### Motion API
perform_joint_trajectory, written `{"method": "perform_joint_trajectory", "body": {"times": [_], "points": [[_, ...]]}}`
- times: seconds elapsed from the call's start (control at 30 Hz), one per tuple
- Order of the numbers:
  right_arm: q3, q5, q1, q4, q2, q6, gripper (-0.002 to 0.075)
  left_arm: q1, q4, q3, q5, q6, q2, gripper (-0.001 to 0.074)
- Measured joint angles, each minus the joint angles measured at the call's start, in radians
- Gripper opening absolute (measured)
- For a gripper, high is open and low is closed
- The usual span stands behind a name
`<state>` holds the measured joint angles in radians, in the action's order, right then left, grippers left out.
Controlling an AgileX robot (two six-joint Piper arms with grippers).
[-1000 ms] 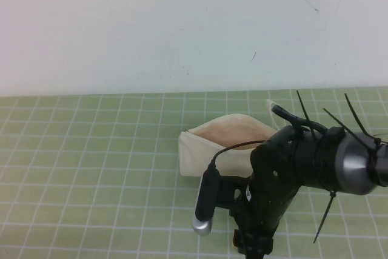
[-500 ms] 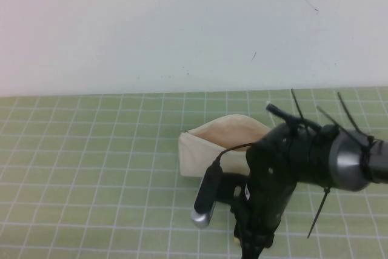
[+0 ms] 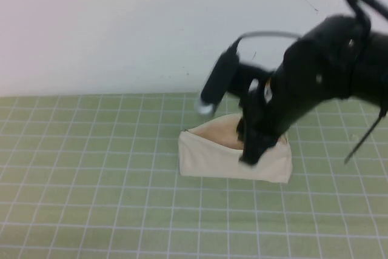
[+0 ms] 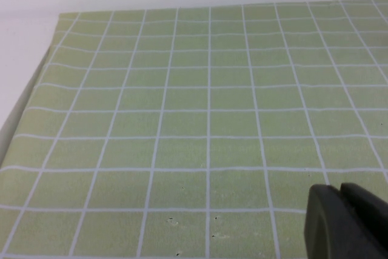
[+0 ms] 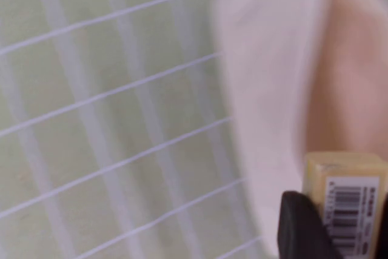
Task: Put eraser into pencil case
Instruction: Place the eraser on the pencil case
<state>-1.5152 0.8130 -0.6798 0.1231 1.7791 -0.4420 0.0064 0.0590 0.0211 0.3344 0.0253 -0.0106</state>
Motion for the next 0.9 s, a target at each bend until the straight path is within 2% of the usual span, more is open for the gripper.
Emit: {"method": "perform_joint_trajectory", "body": {"times": [0.3,0.63,0.7,0.9], "points": [[-0.157,0.008,0.112,0.008,0.144,0.042,0.0211,0.0,0.0,0.0,0.0,0.0,0.0,0.0],[-0.171,0.016,0.125,-0.086,0.199,-0.003,0.022,0.0,0.0,0.0,0.0,0.0,0.0,-0.0001],[-0.173,0.016,0.125,-0.087,0.199,-0.005,0.0243,0.0,0.0,0.0,0.0,0.0,0.0,-0.0001],[-0.174,0.016,0.125,-0.095,0.199,-0.005,0.0407,0.0,0.0,0.0,0.0,0.0,0.0,-0.0001]]}}
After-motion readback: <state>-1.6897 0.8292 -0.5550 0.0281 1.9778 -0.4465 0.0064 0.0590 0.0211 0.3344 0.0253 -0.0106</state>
